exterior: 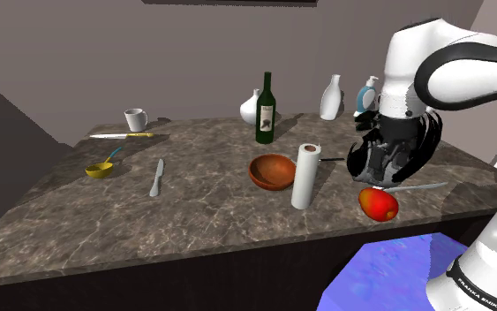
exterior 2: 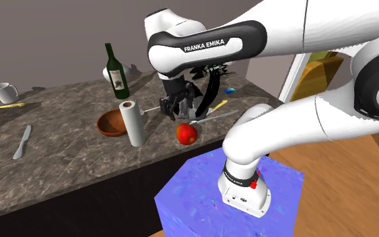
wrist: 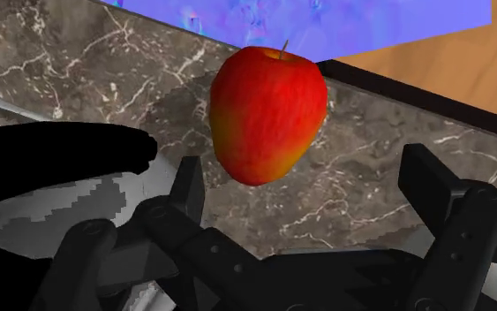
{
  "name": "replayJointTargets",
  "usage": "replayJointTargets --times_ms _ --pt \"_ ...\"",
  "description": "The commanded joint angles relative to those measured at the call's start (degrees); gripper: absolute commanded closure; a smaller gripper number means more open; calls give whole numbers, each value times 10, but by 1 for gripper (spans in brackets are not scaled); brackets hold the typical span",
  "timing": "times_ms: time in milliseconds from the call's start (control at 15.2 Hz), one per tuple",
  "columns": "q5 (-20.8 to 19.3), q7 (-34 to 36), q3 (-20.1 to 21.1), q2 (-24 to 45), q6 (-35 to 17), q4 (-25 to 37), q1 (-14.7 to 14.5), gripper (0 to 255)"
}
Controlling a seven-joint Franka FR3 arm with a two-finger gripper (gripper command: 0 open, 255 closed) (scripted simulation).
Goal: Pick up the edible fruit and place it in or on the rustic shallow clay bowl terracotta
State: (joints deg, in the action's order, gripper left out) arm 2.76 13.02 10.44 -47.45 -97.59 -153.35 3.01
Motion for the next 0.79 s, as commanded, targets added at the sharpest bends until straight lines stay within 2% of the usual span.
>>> replayJointTargets --times_ms 0,396,726 --pt "7 40 25 10 -12 -27 2 0" --pt "29 144 87 48 -48 -97 8 0" --pt "34 143 90 52 -88 -134 6 0"
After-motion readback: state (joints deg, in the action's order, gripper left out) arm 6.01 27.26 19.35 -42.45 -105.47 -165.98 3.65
